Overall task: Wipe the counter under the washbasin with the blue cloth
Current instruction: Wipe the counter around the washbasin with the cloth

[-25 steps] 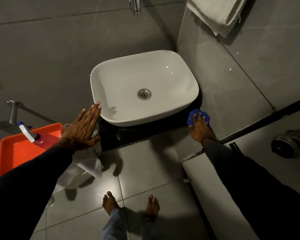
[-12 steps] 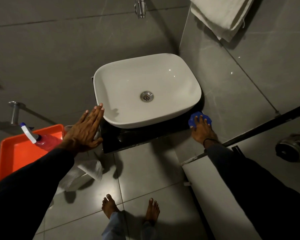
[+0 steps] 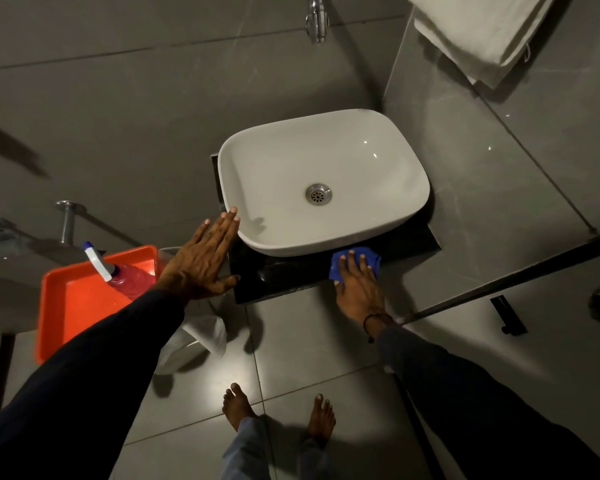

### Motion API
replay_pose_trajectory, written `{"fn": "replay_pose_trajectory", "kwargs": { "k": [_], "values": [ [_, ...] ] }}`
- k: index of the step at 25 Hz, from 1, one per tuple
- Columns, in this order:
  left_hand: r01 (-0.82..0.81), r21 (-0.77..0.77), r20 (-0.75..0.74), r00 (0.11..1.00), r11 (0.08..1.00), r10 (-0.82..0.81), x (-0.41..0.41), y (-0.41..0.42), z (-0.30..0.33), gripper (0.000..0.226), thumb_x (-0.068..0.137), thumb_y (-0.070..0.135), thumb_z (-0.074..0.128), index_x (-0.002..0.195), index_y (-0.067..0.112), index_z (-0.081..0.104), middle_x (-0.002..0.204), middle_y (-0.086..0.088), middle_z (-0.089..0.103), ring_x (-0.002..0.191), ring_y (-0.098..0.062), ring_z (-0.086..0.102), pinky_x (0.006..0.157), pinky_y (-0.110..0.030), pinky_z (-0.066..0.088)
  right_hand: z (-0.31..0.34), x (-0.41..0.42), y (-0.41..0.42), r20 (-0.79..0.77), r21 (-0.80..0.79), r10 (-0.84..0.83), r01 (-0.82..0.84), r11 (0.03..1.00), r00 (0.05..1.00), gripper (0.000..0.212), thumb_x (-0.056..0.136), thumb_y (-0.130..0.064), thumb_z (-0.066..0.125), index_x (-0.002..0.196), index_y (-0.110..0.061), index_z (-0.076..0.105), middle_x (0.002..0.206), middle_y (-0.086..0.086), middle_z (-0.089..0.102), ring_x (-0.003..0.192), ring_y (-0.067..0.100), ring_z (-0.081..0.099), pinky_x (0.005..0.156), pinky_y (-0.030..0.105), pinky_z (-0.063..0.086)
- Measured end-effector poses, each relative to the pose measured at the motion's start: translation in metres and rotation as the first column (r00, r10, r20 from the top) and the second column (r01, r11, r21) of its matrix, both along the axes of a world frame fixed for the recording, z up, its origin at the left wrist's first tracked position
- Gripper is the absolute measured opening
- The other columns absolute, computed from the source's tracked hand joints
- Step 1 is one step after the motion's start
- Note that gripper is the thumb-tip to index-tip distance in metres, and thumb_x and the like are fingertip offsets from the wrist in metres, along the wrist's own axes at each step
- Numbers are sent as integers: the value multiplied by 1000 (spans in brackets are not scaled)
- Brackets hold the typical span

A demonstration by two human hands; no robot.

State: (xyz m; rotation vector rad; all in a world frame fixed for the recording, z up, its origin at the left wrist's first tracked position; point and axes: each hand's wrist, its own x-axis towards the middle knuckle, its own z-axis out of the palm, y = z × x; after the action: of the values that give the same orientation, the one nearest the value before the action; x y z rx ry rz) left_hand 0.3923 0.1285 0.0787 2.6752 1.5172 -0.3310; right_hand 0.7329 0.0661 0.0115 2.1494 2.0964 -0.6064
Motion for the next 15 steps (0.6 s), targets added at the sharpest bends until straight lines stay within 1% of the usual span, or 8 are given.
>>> {"fn": "replay_pose_trajectory", "kwargs": {
  "k": [5,9,11,13,15],
  "values": [
    [53,-5,8,999,999,-53,-6,4,3,116,82,78,35,163,5,-6,173,-14,-8,162,-29,-1,132,-49,8,1,-80,-14,-76,12,123,-122,992,990,68,100,-29,46,160,-18,16,170,5,9,158,31,3,128,43,7],
    [90,-22,48,995,996,-89,-13,11,5,112,87,82,25,163,9,-10,173,-11,-11,161,-28,-6,132,-48,0,4,-129,-7,-100,16,238,-238,971,966,69,101,-29,47,160,-17,15,170,5,7,158,29,1,130,43,4],
    [106,-28,77,992,994,-104,-15,13,4,110,88,86,17,163,11,-12,173,-9,-12,161,-26,-9,132,-46,-3,6,-157,-6,-141,39,311,-309,950,940,67,100,-25,49,160,-16,19,169,6,12,158,29,4,130,43,6],
    [129,-30,98,987,991,-126,-19,16,4,108,89,85,16,163,12,-11,173,-9,-11,161,-25,-8,132,-46,-3,5,-179,-5,-185,53,371,-368,928,910,68,99,-20,50,160,-16,20,168,7,19,157,30,8,129,42,10],
    [158,-37,98,983,987,-154,-22,18,5,107,89,84,16,163,12,-11,173,-10,-10,162,-25,-8,132,-47,-3,4,-182,-7,-173,50,410,-408,912,895,68,99,-21,49,160,-15,18,168,7,19,157,29,8,129,41,11]
  ]
}}
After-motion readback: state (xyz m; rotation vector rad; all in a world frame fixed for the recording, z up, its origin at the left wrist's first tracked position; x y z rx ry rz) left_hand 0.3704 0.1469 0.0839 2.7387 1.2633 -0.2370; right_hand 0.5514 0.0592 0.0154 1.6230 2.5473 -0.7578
